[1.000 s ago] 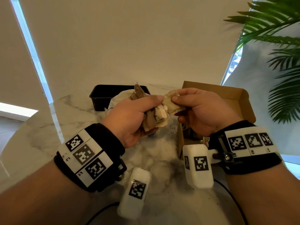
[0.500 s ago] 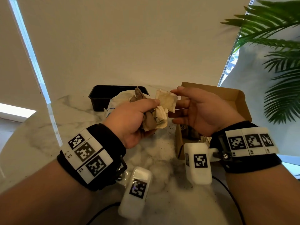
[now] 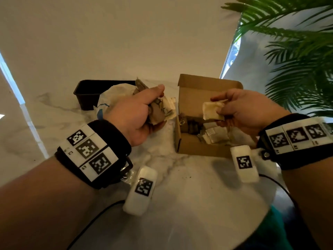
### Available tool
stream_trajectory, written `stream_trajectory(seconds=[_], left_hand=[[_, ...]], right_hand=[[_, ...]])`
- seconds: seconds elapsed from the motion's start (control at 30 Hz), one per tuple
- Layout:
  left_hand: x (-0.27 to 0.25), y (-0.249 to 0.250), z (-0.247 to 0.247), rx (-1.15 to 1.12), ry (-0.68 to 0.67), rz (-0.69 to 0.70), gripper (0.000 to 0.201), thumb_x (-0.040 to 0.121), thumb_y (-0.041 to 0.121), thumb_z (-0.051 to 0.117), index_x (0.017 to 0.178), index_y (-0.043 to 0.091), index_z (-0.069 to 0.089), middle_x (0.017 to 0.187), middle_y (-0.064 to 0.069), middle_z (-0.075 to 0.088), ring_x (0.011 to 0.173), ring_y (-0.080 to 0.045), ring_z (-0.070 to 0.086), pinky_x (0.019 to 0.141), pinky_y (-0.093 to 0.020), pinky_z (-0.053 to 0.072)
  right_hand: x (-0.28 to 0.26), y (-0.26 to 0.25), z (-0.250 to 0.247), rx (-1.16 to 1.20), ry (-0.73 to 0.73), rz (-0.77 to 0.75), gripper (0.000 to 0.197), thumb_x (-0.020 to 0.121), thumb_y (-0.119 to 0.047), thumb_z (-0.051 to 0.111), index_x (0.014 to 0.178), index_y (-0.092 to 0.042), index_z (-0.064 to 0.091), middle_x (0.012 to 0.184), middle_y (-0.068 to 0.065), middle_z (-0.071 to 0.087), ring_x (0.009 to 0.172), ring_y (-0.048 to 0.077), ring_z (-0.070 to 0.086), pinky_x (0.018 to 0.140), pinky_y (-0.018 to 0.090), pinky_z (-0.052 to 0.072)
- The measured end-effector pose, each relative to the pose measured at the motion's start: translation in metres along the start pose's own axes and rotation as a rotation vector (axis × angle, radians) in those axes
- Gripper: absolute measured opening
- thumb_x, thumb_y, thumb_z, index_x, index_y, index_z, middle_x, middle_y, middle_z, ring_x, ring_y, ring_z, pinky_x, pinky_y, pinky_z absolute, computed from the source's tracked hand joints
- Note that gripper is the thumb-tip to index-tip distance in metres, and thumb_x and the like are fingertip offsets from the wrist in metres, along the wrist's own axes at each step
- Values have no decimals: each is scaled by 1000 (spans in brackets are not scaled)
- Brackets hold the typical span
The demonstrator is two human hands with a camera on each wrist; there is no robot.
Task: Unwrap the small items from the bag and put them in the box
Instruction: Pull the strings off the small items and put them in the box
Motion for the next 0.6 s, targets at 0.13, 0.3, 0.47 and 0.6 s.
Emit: stream_trajectory(seconds=[0.13,0.3,0.47,0.6], left_hand=[[1,7,24,17,-49,5,18,96,38,65,86,23,64,73,3,72,64,-13,71,47,-22,51],[5,15,52,28,-95,-13,20,96,39,67,99,19,67,93,-2,75,75,-16,71,50,-24,51],[10,1,57,-67,-63,-57,33,96,41,66,119,18,67,101,-2,73,75,-15,69,50,-24,52],[19,-20,42,-88,-44,-109,21,96,41,66,94,20,67,80,2,75,67,-12,70,53,-24,53]], right_hand=[[-3,15,-21,-223,42,61,32,91,4,63,114,-18,67,111,10,65,83,22,72,54,22,58],[-5,16,-17,-326,-14,93,26,88,1,69,106,-18,66,103,8,66,60,6,72,51,17,55],[-5,28,-8,-535,-70,166,22,86,-8,74,103,-22,70,93,9,74,64,16,72,53,23,56],[-4,25,-9,-735,-37,150,23,83,-16,78,102,-26,71,89,4,73,71,15,69,55,24,55]])
Point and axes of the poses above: each hand's wrist, its own x-axis towards the middle knuckle, its own z-axis out of the palm, y = z × x, the point moved 7 cm from there along x, towards the middle knuckle
